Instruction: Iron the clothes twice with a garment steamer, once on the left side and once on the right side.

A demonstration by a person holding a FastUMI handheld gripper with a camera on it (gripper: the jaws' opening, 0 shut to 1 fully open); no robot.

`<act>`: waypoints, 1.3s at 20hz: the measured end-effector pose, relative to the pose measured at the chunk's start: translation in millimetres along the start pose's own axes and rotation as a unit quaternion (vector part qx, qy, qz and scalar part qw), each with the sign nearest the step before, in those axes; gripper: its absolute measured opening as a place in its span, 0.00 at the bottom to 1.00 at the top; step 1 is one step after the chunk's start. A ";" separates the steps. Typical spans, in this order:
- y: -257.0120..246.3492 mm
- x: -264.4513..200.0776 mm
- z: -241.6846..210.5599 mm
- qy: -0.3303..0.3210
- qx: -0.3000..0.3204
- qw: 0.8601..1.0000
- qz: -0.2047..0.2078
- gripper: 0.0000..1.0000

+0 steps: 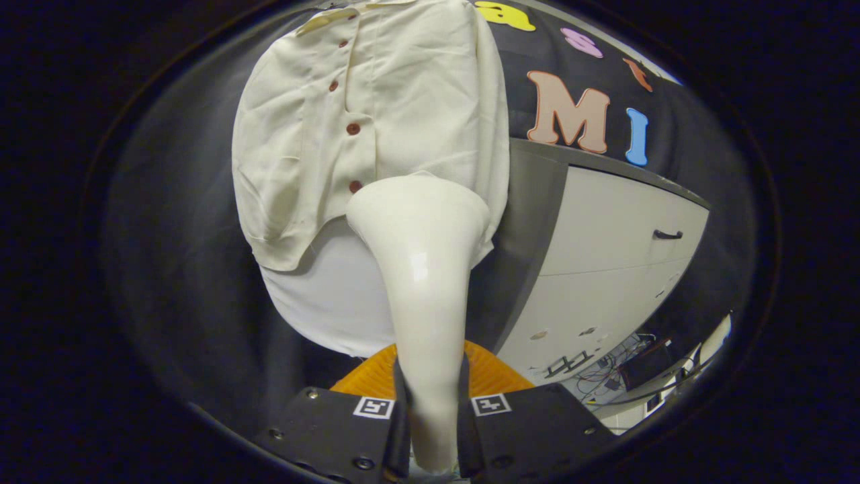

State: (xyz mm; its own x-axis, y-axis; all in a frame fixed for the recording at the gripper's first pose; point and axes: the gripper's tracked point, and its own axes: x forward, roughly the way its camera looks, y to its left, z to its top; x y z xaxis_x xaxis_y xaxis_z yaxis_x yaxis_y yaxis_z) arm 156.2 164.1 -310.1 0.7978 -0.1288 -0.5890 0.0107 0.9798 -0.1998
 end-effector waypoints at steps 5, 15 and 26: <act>-6.6 -40.6 1.4 -0.008 0.004 1.000 -0.003 0.28; -26.0 -136.8 90.5 -0.071 0.009 0.997 0.024 0.28; -60.3 -202.5 208.9 -0.173 -0.005 0.977 0.121 0.27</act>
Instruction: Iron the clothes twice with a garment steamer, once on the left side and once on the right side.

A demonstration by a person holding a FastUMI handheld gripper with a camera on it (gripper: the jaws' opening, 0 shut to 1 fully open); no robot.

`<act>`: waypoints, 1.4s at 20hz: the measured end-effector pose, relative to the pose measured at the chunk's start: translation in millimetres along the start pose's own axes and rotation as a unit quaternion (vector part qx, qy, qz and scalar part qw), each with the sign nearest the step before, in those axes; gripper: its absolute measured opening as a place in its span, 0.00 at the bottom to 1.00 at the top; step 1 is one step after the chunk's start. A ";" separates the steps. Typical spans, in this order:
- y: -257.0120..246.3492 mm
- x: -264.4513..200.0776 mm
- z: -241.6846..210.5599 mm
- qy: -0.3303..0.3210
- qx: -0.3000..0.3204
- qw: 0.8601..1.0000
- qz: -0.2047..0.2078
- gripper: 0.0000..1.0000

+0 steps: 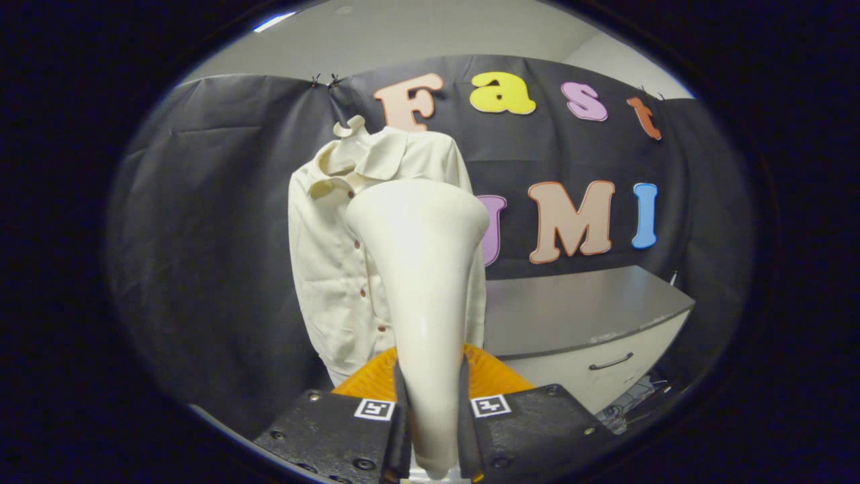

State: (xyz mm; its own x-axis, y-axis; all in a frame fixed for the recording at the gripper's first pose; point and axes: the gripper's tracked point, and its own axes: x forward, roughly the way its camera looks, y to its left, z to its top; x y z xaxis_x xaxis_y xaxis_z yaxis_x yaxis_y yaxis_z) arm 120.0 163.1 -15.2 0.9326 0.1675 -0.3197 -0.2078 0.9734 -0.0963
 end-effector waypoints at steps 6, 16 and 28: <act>-36.1 -4.7 72.4 -0.058 0.000 0.998 0.029 0.27; -136.9 9.4 133.9 -0.071 -0.001 0.997 -0.009 0.27; -188.6 54.7 95.3 -0.017 0.004 0.999 -0.050 0.27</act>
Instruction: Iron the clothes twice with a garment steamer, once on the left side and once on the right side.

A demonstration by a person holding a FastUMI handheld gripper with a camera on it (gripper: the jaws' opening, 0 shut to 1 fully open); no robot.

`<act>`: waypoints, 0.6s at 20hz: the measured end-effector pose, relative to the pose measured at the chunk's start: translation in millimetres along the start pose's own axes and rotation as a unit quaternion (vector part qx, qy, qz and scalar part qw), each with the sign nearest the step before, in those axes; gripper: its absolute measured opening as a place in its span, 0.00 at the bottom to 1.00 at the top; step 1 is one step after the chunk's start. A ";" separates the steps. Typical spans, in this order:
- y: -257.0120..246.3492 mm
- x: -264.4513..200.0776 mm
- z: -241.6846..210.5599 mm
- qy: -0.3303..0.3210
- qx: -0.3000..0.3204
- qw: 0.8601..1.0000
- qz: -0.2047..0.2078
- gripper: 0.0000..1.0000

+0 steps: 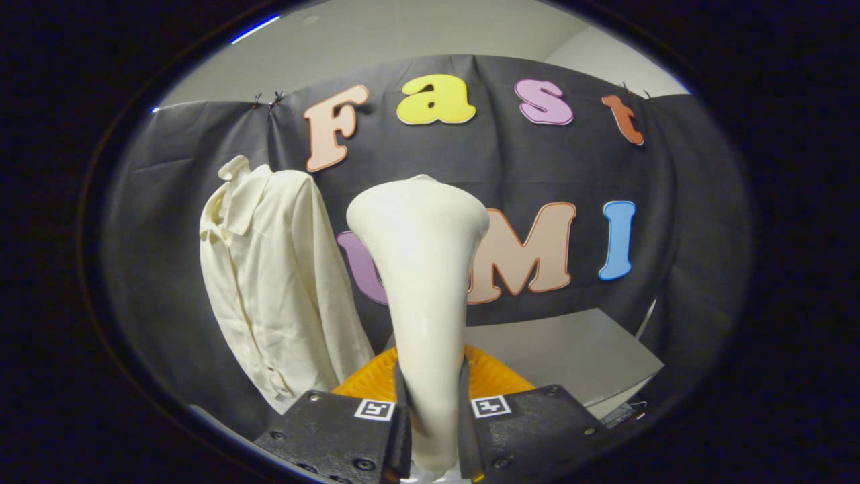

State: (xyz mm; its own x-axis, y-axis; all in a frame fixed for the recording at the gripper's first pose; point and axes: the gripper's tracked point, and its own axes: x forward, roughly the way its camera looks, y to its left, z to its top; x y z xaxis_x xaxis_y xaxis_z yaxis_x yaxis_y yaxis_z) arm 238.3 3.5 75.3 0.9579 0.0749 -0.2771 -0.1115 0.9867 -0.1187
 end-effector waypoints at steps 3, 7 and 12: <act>21.4 -17.4 -11.9 -0.004 -0.005 1.000 0.005 0.27; 48.4 -45.7 -27.1 -0.009 0.001 1.000 0.003 0.27; 77.7 -81.9 -59.1 -0.013 0.026 1.000 -0.006 0.27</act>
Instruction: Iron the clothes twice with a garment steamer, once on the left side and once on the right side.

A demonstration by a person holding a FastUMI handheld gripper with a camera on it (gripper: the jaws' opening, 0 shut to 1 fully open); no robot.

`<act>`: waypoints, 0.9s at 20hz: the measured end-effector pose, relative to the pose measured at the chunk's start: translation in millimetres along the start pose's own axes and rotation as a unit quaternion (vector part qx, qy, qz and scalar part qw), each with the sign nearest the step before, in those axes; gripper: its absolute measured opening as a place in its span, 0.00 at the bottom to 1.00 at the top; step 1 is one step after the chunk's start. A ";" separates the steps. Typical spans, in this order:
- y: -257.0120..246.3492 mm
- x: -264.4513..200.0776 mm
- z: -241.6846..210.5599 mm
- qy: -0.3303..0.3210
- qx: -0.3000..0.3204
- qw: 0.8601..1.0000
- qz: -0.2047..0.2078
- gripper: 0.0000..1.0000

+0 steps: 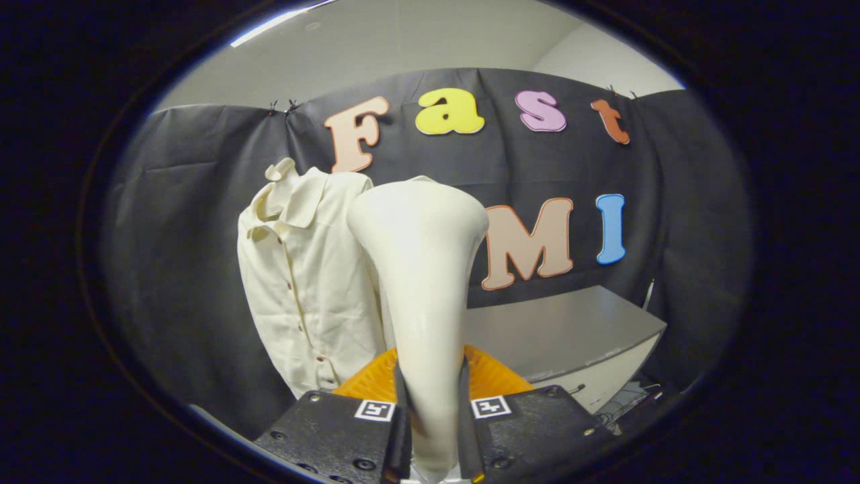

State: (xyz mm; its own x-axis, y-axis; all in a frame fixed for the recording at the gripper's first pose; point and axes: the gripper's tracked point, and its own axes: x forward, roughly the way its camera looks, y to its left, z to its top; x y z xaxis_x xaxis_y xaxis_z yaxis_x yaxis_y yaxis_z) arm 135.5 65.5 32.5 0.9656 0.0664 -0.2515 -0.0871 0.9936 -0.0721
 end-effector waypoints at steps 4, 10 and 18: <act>14.0 -20.5 -34.4 0.012 0.000 1.000 -0.010 0.27; 20.5 -36.7 -65.1 0.008 0.001 1.000 -0.022 0.27; 23.3 -47.3 -106.3 0.024 -0.006 1.000 -0.019 0.27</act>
State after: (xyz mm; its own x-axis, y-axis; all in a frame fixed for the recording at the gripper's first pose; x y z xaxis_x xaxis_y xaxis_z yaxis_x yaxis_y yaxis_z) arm 61.7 75.7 -59.9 0.9552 0.0248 -0.2949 -0.0545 0.9942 -0.0929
